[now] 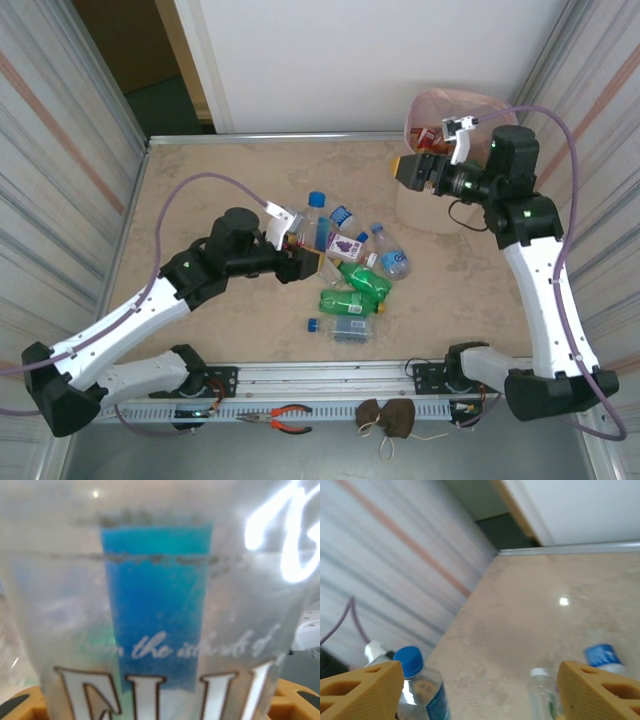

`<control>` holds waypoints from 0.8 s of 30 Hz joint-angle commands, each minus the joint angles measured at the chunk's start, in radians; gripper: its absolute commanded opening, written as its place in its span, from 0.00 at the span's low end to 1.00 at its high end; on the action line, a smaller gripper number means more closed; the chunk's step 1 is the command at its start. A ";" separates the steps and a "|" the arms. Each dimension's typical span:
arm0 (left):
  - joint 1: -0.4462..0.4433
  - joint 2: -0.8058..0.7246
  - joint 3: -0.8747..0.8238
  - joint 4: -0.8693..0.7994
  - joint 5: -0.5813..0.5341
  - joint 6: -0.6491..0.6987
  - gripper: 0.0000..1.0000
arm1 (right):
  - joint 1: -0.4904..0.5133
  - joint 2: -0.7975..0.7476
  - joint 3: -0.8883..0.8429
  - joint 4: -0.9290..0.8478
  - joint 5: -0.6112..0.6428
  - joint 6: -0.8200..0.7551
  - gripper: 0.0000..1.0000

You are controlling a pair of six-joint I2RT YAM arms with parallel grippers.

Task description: Put the plastic bottles in the bin

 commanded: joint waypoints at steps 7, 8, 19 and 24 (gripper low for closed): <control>-0.001 -0.008 0.036 0.248 0.334 0.131 0.48 | 0.235 -0.030 0.033 0.159 -0.131 -0.133 0.81; -0.002 -0.005 0.045 0.254 0.358 0.134 0.47 | 0.260 -0.026 0.040 0.160 -0.136 -0.145 0.81; -0.003 0.014 0.094 0.257 0.490 0.174 0.46 | 0.408 0.036 0.096 0.177 -0.206 -0.192 0.69; -0.004 0.021 0.099 0.257 0.499 0.175 0.46 | 0.445 0.053 0.107 0.184 -0.207 -0.200 0.62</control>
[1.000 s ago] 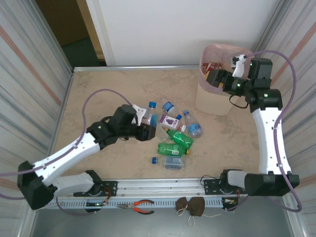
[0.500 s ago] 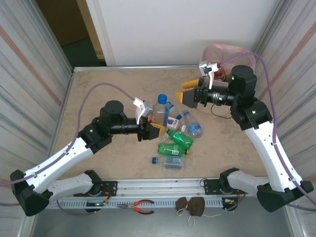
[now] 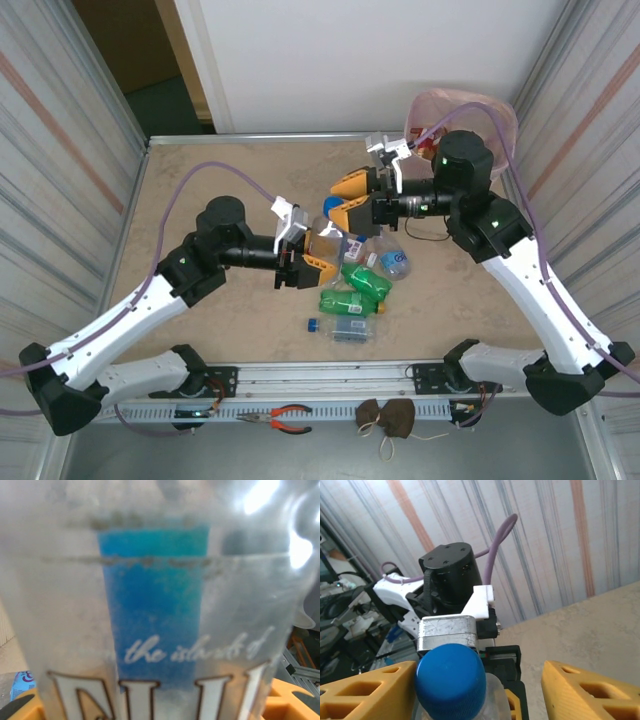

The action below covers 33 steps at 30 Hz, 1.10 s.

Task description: Put the plastic bottles in the bin

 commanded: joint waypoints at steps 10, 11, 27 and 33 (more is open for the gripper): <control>-0.003 -0.002 0.030 0.045 0.026 0.027 0.47 | 0.050 0.031 0.073 -0.005 -0.026 -0.047 0.39; -0.002 -0.004 0.029 0.045 0.026 0.027 0.47 | 0.050 0.031 0.074 -0.006 -0.027 -0.049 0.37; -0.002 -0.085 -0.018 0.031 -0.117 0.049 0.73 | 0.035 0.028 0.123 -0.096 0.055 -0.107 0.30; 0.009 -0.155 -0.054 -0.004 -0.193 0.059 0.79 | -0.074 0.020 0.152 -0.153 0.135 -0.102 0.30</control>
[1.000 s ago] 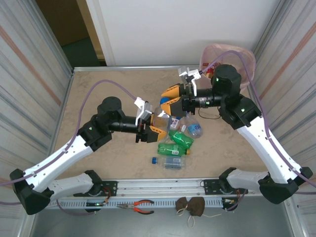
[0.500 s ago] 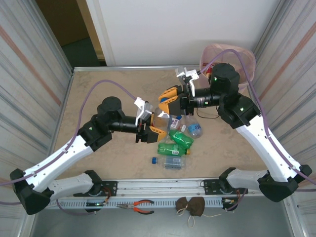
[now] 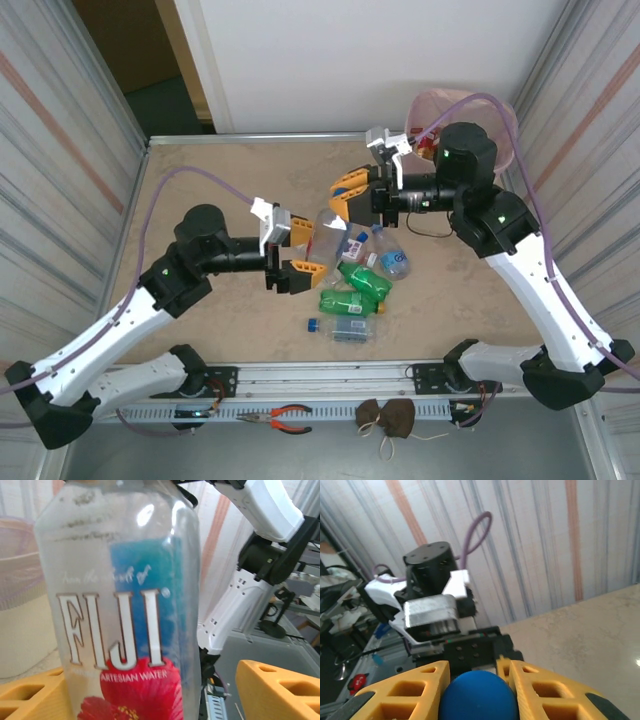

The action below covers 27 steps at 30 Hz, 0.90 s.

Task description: Put the plastic bottles in the bin

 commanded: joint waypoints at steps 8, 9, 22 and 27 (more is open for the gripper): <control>0.012 -0.093 -0.055 -0.026 -0.101 0.015 0.81 | -0.336 0.008 0.090 -0.067 0.171 0.037 0.29; 0.013 -0.093 -0.054 -0.026 -0.104 0.014 0.82 | -0.371 0.014 0.101 -0.070 0.183 0.038 0.29; 0.014 -0.096 -0.063 -0.036 -0.112 0.000 0.81 | -0.769 0.226 0.313 -0.140 0.400 0.032 0.20; 0.014 -0.096 -0.066 -0.032 -0.116 -0.001 0.81 | -0.787 0.368 0.455 -0.294 0.484 -0.069 0.18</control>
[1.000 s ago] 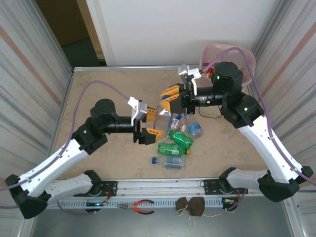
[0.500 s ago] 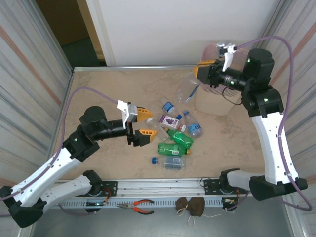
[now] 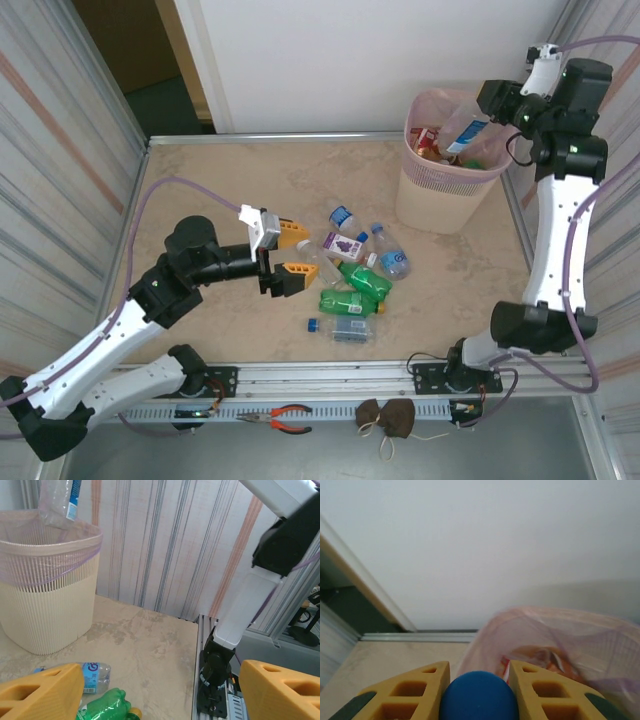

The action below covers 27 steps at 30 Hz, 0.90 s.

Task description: Put the plastic bottles in the bin

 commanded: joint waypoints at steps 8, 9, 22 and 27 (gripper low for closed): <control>0.006 -0.011 -0.011 0.012 -0.017 -0.006 0.81 | -0.002 0.228 0.221 -0.339 0.272 -0.215 0.17; 0.006 -0.009 -0.013 0.011 -0.018 -0.007 0.81 | -0.002 0.246 0.228 -0.358 0.295 -0.229 0.17; 0.007 -0.031 -0.037 0.002 -0.031 -0.010 0.81 | 0.024 0.449 0.225 -0.414 0.353 -0.267 0.16; 0.008 -0.039 -0.044 -0.001 -0.036 -0.014 0.81 | 0.033 0.541 0.243 -0.430 0.345 -0.265 0.16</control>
